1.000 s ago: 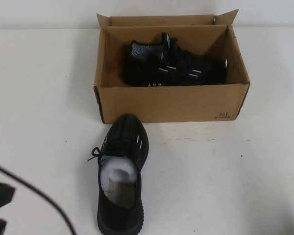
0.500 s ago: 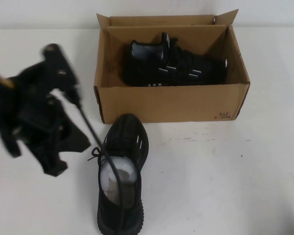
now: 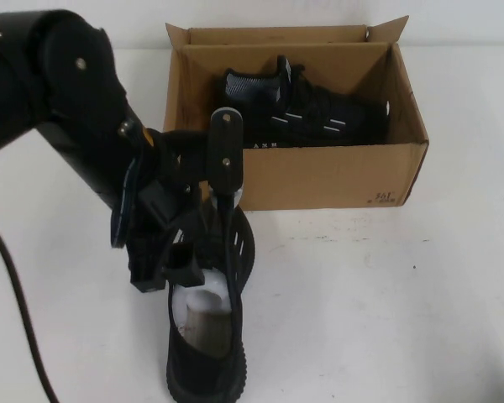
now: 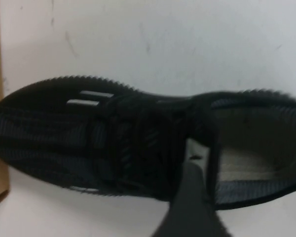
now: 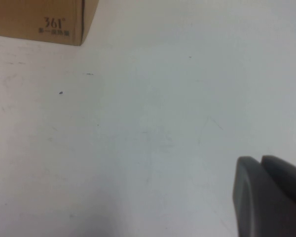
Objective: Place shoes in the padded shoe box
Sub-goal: Pick up the shoe from the table
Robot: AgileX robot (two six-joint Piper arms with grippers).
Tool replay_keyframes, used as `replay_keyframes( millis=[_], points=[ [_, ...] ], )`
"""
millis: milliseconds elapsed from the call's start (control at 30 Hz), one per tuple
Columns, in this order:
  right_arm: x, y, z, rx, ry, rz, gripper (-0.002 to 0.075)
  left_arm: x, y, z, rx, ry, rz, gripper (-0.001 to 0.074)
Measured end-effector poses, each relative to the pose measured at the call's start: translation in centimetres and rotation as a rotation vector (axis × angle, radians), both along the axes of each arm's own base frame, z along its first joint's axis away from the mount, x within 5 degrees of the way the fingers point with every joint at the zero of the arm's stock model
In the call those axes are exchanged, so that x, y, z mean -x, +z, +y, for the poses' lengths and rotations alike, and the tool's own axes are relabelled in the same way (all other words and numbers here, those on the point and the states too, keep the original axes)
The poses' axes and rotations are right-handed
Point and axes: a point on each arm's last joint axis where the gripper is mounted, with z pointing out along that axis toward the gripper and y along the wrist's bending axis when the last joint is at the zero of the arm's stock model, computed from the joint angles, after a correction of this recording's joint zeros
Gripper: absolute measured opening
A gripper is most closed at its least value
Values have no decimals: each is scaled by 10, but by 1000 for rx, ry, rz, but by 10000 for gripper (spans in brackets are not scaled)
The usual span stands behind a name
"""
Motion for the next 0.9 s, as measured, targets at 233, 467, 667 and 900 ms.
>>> replay_keyframes(
  millis=[233,467,667,900],
  points=[
    [0,0,0,0,0,0,-8,-14,-17,-4,-52,-63,-43,496],
    [0,0,0,0,0,0,-8,-28,-35,-11,-55,-87,-64,452],
    [0,0,0,0,0,0,-8,-35,-49,-12,-97,-97,-63,428],
    [0,0,0,0,0,0,-8,-38,-53,-12,-121,-102,-65,346]
  ],
)
